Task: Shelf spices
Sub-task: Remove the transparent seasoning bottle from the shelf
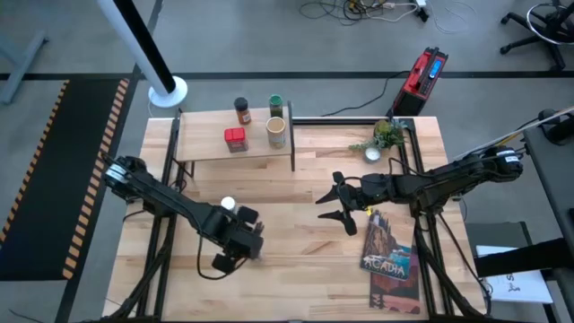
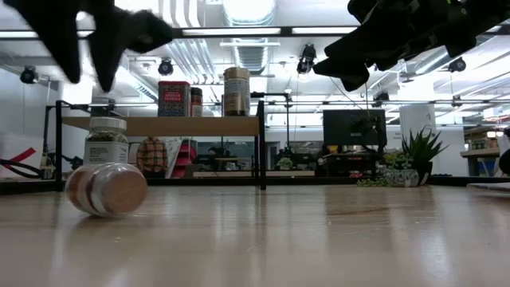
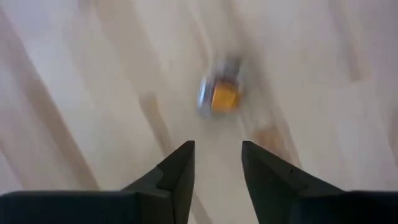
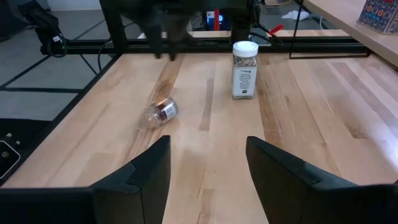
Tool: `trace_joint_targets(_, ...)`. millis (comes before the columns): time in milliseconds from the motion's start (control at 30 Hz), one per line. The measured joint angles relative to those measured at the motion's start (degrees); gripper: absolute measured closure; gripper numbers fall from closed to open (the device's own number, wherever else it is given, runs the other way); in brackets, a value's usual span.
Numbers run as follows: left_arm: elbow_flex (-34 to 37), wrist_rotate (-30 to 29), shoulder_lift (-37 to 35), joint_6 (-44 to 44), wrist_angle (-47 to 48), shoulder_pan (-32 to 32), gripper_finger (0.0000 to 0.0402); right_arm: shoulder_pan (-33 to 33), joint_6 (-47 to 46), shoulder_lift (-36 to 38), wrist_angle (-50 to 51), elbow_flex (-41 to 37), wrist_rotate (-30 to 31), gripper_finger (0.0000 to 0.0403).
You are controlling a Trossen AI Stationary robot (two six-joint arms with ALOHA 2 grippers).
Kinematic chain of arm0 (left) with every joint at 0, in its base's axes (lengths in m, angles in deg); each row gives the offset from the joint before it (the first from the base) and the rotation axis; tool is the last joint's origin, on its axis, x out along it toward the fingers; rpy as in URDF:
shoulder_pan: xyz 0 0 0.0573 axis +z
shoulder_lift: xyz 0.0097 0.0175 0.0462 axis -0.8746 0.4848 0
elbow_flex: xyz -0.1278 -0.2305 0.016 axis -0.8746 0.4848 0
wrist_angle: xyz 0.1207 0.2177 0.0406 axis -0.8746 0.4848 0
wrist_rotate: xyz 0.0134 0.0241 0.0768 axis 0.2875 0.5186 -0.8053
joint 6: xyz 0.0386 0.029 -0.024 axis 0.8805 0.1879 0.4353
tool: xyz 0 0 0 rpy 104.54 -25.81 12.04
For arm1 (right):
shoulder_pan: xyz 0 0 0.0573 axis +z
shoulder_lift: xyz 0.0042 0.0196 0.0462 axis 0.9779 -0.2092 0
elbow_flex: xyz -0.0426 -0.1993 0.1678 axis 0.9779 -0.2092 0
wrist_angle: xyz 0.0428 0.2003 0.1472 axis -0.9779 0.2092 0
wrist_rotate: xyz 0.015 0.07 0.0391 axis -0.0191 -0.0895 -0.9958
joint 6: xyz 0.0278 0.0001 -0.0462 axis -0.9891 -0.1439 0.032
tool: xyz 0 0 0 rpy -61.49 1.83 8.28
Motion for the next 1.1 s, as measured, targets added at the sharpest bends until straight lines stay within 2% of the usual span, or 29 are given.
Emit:
trace_joint_targets(200,0.3,-0.5,2.2,7.0,-7.1,-0.5,0.023,0.0,0.0,0.0,0.0,0.0,0.0,0.0217)
trace_joint_targets(433,0.3,-0.8,5.4,8.8,-9.3,-0.2,0.0162,0.0,0.0,0.0,0.0,0.0,0.0,0.0217)
trace_joint_targets(600,0.3,-0.8,8.1,9.4,-10.1,-0.2,0.0132,0.0,-0.1,0.0,0.0,0.0,0.0,0.0217)
trace_joint_targets(800,0.3,0.4,10.3,9.4,-10.6,-0.4,0.0122,0.0,-0.1,0.0,0.0,0.0,0.0,0.0217)
trace_joint_targets(1100,0.3,2.8,13.9,9.2,-12.1,-0.7,0.0144,0.0,0.3,0.0,0.0,0.0,0.0,0.0217)
